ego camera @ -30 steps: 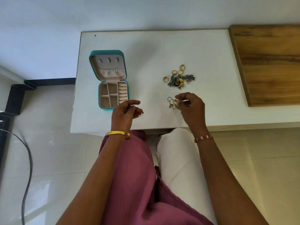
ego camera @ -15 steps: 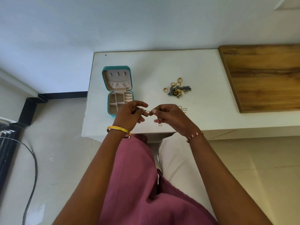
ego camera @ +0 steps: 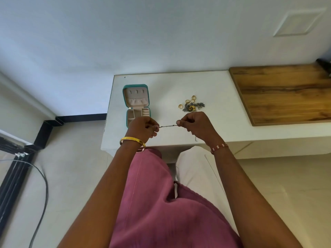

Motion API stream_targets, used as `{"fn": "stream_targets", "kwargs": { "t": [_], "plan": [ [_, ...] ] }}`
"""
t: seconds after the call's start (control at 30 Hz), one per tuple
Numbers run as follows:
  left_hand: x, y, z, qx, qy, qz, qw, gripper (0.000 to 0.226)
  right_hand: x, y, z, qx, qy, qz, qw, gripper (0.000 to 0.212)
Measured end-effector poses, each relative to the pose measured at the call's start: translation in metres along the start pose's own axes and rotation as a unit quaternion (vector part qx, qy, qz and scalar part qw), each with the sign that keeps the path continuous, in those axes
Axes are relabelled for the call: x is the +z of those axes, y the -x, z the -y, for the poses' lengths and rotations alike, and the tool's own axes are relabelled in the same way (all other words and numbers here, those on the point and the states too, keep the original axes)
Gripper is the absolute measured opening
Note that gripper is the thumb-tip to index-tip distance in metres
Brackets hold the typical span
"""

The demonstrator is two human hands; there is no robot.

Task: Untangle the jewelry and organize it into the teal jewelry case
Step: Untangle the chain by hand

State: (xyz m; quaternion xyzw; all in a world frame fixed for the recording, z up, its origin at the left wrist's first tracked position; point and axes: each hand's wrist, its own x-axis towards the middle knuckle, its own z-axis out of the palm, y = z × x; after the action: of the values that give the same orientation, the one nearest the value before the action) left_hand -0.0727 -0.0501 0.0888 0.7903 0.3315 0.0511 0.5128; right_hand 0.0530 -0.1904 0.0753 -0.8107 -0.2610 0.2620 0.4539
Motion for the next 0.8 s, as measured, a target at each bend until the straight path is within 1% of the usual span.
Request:
{"fn": "stream_targets", "kwargs": {
  "t": [0.1,0.23,0.33,0.4,0.5,0.53,0.6,0.67,0.8],
  "plan": [
    [-0.005,0.009,0.0,-0.002,0.032,-0.039,0.999,0.012,-0.009,0.008,0.004,-0.007,-0.009,-0.032,0.999,0.023],
    [-0.014,0.018,0.004,-0.002,0.063,-0.113,0.992,0.011,-0.023,0.02,0.006,-0.005,-0.034,-0.027,0.999,0.023],
    [-0.016,0.022,0.004,-0.005,0.082,-0.138,0.987,0.016,-0.024,0.021,0.001,-0.007,-0.017,-0.029,0.999,0.025],
    [-0.015,0.025,0.0,0.002,0.091,-0.13,0.987,0.016,-0.02,0.023,0.001,-0.013,-0.011,-0.027,0.999,0.022],
    [-0.009,0.031,-0.011,0.02,0.07,-0.1,0.992,0.018,-0.009,0.026,0.011,-0.047,0.002,-0.016,0.999,0.007],
    [-0.007,0.033,-0.015,0.029,0.053,-0.087,0.994,0.019,-0.004,0.029,0.017,-0.057,0.005,-0.006,0.998,0.009],
    [-0.002,0.036,-0.024,0.049,0.014,-0.059,0.997,0.021,0.009,0.033,0.028,-0.071,0.012,0.031,0.997,0.017],
    [0.002,0.039,-0.032,0.062,-0.009,-0.052,0.997,0.019,0.022,0.037,0.036,-0.073,0.002,0.066,0.995,0.021],
    [-0.002,0.043,-0.038,0.065,-0.003,-0.063,0.996,0.019,0.03,0.042,0.043,-0.067,-0.042,0.073,0.994,0.012]
  ]
}}
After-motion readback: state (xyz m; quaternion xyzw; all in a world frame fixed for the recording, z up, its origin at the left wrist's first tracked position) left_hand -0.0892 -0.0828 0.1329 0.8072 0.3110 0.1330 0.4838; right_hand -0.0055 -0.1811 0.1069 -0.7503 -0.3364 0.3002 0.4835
